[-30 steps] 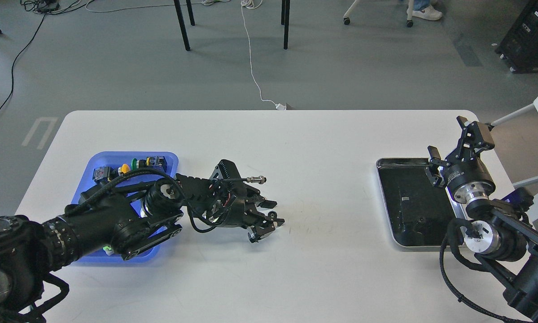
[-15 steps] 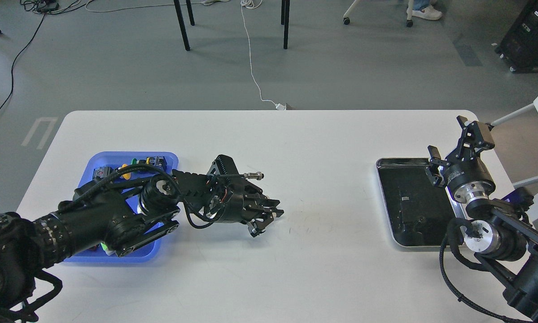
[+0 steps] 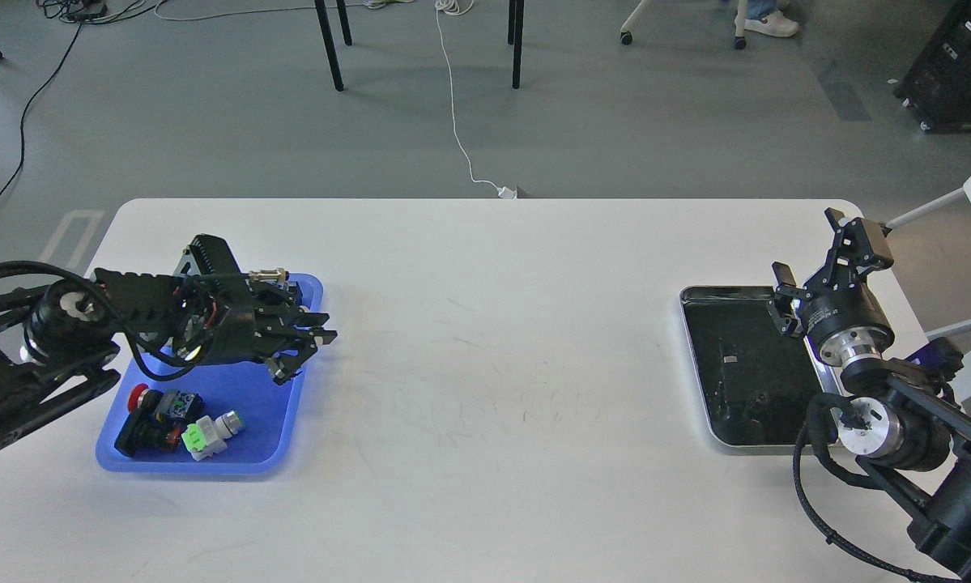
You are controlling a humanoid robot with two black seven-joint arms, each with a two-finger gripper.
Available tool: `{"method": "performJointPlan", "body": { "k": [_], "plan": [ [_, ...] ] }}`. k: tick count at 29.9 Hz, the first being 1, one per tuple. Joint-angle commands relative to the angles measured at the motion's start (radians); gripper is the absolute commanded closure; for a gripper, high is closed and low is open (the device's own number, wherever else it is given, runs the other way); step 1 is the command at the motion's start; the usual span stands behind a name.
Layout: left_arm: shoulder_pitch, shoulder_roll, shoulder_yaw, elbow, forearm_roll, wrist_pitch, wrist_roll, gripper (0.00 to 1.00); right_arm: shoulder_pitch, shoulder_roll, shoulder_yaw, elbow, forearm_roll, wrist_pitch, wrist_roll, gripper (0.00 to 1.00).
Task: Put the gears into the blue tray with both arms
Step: 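Carry the gear with the left gripper over the blue tray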
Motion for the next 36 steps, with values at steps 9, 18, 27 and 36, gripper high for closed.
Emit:
{"method": "performJointPlan", "body": {
  "k": [9,18,27,36],
  "plan": [
    [0.068,0.032,0.012,0.141,0.0,0.001,0.0,0.82,0.0,0.008,-0.001,0.0,0.0,-0.001,0.0,0.01],
    [0.069,0.033,0.017,0.179,0.0,0.001,0.0,0.77,0.008,0.006,0.006,0.0,0.0,-0.001,0.0,0.01],
    [0.089,0.041,0.012,0.167,0.0,0.001,0.0,0.73,0.009,0.006,0.004,-0.002,0.0,-0.001,0.0,0.01],
    [0.08,0.039,-0.001,0.15,0.0,0.003,0.0,0.11,0.009,0.006,0.006,-0.002,0.0,-0.001,0.0,0.01]
  ]
}}
